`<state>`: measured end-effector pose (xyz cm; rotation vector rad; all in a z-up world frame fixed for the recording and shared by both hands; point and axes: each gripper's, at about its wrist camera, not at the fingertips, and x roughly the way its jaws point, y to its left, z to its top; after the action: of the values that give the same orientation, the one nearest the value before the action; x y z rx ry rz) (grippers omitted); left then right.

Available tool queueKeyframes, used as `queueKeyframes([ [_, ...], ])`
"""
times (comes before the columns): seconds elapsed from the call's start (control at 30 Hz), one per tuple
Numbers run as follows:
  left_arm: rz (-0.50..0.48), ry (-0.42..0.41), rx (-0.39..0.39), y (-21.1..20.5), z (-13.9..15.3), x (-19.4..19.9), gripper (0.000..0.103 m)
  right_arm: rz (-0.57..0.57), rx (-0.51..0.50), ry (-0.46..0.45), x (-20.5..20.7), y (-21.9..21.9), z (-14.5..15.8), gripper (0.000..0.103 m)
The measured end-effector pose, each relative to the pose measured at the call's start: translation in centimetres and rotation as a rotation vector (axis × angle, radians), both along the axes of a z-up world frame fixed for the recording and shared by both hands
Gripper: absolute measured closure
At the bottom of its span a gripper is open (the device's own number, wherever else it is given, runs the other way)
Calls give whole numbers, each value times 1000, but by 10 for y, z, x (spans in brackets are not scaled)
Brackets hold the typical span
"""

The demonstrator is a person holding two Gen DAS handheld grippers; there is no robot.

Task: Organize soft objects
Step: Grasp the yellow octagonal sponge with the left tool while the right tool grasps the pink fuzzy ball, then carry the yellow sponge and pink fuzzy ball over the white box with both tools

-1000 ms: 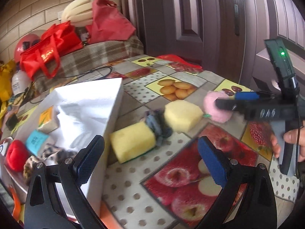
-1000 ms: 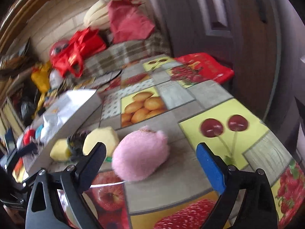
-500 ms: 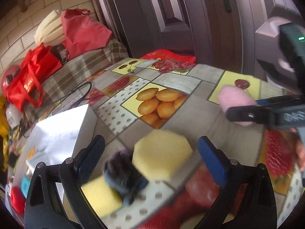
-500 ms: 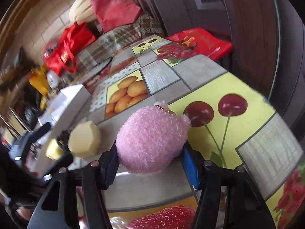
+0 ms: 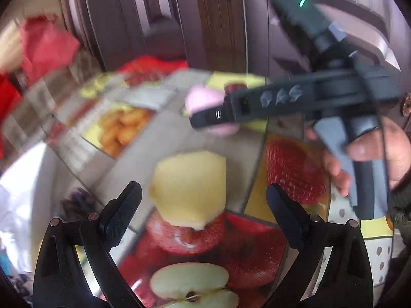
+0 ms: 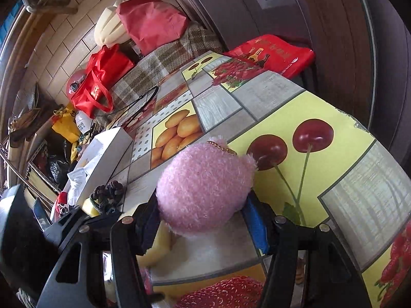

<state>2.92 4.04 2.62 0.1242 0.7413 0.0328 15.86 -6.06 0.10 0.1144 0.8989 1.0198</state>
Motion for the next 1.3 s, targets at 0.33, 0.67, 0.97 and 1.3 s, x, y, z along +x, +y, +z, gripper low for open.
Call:
queueKeyframes([
  [0.33,7,135,-86,10,-15,34,25,2,-3,-2,1,0,0,41],
  [0.67,163,-160,-55,15,18,-24,46,-15,56,-33,-4,-9,6,42],
  [0.97,249,-329,50,21,33,-101,46,-54,99,-390,-71,-15,40,42],
  [1.3,372,-375,30,72,32,-156,46,61,42,-588,-126,23,44,42],
])
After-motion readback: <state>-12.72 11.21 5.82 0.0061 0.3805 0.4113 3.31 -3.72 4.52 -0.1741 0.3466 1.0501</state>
